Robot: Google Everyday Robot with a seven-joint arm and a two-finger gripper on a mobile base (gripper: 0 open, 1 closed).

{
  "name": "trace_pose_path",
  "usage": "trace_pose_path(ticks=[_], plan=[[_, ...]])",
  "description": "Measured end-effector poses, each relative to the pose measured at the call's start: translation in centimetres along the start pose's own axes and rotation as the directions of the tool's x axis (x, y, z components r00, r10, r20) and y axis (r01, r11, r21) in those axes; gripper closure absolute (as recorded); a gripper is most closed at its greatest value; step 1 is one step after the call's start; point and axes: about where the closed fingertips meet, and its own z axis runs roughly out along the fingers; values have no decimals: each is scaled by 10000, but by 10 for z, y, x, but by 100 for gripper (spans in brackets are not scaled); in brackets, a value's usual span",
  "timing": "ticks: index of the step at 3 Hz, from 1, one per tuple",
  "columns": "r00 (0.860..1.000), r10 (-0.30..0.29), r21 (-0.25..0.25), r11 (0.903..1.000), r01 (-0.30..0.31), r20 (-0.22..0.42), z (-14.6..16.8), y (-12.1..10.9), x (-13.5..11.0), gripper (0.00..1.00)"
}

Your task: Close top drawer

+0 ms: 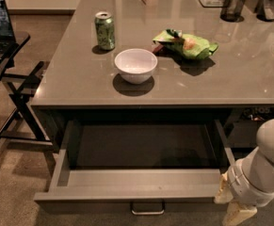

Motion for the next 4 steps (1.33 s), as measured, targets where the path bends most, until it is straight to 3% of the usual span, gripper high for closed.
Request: trace_pose_path(ticks=[1, 2, 3, 4], plan=[[10000, -3, 2, 10000, 3, 10, 0, 2, 0, 60], [9977, 210, 150, 9996, -220, 641, -2, -41, -9, 84], [9910, 284, 476, 9983, -349, 1307, -3, -105, -29, 100], [9910, 284, 476, 9983, -349, 1307, -3, -104, -29, 81]])
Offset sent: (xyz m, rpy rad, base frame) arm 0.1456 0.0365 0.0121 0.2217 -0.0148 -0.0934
